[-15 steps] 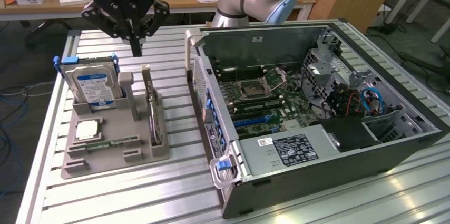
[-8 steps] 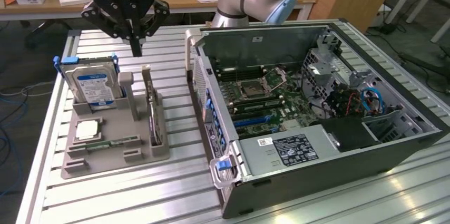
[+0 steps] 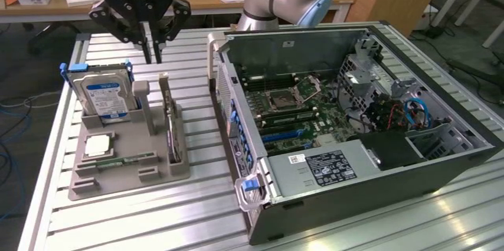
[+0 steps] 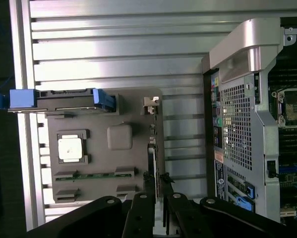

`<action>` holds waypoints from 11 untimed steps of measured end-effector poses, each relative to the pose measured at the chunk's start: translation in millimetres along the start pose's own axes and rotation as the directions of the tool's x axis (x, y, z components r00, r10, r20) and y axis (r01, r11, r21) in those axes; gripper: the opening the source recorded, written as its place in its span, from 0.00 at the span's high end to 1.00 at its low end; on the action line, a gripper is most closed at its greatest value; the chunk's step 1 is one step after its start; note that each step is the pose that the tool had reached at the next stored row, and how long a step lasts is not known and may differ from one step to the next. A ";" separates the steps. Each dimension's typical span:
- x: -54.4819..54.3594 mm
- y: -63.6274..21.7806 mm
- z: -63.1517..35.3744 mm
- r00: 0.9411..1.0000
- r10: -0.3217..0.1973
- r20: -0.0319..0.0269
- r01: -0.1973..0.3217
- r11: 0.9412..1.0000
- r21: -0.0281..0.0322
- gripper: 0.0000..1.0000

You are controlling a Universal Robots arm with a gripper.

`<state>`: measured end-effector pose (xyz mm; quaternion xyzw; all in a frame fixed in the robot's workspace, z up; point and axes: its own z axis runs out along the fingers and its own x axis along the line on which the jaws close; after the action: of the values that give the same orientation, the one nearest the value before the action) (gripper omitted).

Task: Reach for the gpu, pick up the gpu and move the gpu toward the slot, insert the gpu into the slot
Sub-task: 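Pick up the gpu and move the gpu toward the slot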

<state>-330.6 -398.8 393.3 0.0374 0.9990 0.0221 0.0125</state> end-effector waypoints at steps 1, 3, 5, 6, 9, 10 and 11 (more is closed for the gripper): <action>0.0 0.0 0.0 1.000 0.000 0.000 0.000 1.000 0.000 0.77; 0.0 0.0 0.0 1.000 0.000 0.000 0.000 1.000 0.000 0.71; 0.0 0.0 0.0 1.000 0.000 0.000 0.000 1.000 0.000 0.65; 0.1 -0.3 0.0 1.000 0.000 0.000 0.000 1.000 0.000 0.59; 0.3 -1.4 0.3 1.000 -0.012 -0.001 0.012 1.000 0.002 0.47; 0.3 -1.4 0.7 1.000 -0.020 -0.002 0.020 1.000 0.003 0.47; 0.3 -1.4 1.4 0.999 -0.032 -0.005 0.032 0.999 0.004 0.41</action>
<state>-331.0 -400.2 391.8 0.0212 0.9995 0.0200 0.0105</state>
